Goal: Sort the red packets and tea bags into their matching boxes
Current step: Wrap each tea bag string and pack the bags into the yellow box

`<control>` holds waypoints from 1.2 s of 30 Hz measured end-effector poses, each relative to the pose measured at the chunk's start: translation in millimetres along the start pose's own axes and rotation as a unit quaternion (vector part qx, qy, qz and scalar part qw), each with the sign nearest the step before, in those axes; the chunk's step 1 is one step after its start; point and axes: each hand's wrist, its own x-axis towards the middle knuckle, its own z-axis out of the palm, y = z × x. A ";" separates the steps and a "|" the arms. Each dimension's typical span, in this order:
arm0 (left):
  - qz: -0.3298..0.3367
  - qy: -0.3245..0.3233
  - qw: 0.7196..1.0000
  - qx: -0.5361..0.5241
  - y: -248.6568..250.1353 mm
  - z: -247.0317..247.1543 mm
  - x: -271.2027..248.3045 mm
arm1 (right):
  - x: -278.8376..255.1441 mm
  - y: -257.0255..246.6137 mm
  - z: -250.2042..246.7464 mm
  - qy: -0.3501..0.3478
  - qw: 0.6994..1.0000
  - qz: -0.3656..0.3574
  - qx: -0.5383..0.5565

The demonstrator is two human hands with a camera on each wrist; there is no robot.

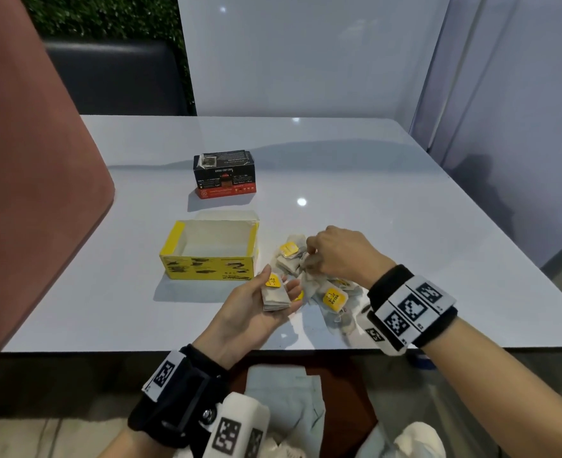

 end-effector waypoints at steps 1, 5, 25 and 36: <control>-0.004 0.001 1.000 0.001 0.4 -1.1 -0.2 | -0.9 -0.4 -1.3 0.005 1.000 0.007 -0.004; -0.012 -0.018 1.000 -0.014 -2.4 -2.3 -0.6 | -6.9 -3.9 -10.2 0.044 0.998 0.041 0.025; 0.037 -0.087 0.995 -0.030 -11.3 -1.6 3.3 | -51.9 -52.6 -2.5 0.120 0.930 0.011 0.347; 0.016 -0.042 0.999 0.000 -3.9 -9.2 -1.2 | -2.7 1.4 -30.4 0.080 0.984 0.043 0.156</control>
